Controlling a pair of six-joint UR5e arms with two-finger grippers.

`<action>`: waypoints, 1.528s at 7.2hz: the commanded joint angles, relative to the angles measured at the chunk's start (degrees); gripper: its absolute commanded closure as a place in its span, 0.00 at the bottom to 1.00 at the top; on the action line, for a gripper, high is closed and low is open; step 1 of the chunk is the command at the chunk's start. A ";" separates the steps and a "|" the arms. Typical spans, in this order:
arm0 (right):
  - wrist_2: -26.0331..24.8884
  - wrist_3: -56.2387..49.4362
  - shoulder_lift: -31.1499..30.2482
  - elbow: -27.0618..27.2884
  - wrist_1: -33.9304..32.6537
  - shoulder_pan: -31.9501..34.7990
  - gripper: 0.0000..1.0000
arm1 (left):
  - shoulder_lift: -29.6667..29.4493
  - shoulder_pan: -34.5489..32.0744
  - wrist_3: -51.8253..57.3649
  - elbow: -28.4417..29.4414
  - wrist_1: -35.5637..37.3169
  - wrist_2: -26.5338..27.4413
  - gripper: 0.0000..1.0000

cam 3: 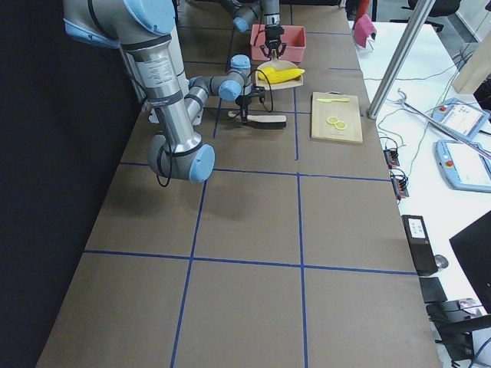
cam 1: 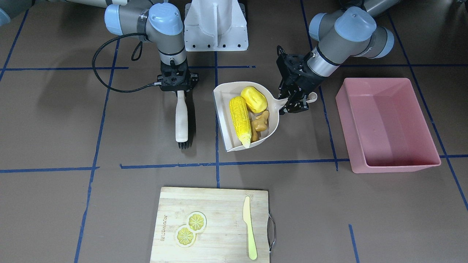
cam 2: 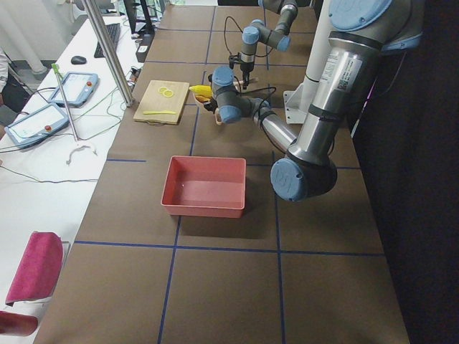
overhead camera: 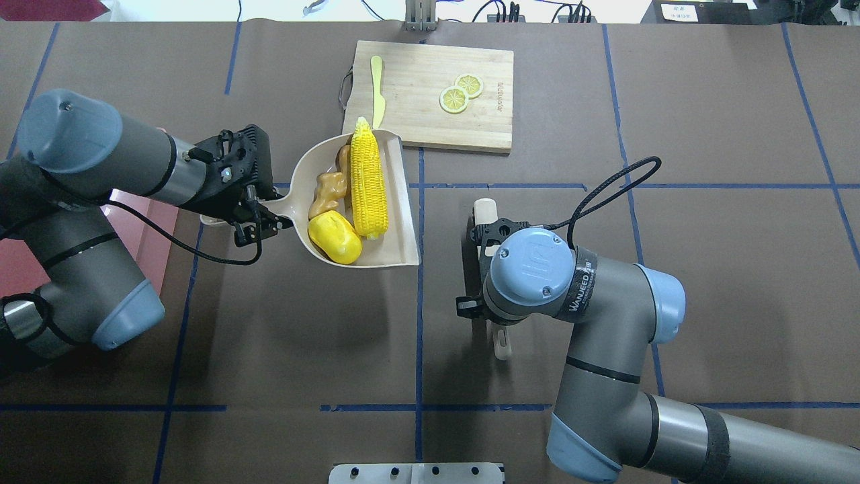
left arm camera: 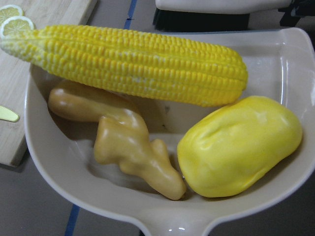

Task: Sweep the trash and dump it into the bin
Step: 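Carry the loaded dustpan with the left gripper over the pink bin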

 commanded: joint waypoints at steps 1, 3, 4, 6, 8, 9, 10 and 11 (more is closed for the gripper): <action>0.74 0.07 0.01 0.06 -0.05 0.27 1.00 | 2.92 -6.45 0.09 -1.66 -0.14 -6.38 1.00; 0.74 0.07 -0.08 0.06 -0.05 0.36 1.00 | 6.52 -9.54 0.52 -3.16 -2.93 -7.19 1.00; 0.66 0.07 -0.08 0.06 -0.05 0.27 1.00 | 9.58 -11.29 0.61 -3.08 -7.30 -8.41 1.00; 0.57 0.07 -0.26 0.06 -0.05 0.27 1.00 | 11.19 -17.78 1.75 -2.12 -8.58 -16.21 1.00; 0.57 0.07 -0.35 0.06 -0.05 0.27 1.00 | 12.94 -22.10 7.96 -1.59 -7.97 -16.78 1.00; 0.48 0.07 -0.43 -0.03 -0.05 0.36 1.00 | 14.52 -24.04 10.26 -1.15 -7.79 -16.78 1.00; 0.39 0.07 -0.43 -0.03 -0.05 0.36 1.00 | 14.97 -26.41 12.37 0.25 -7.88 -16.78 1.00; 0.31 0.07 -0.35 0.06 -0.05 0.36 1.00 | 15.58 -28.00 13.70 1.57 -8.14 -16.78 1.00</action>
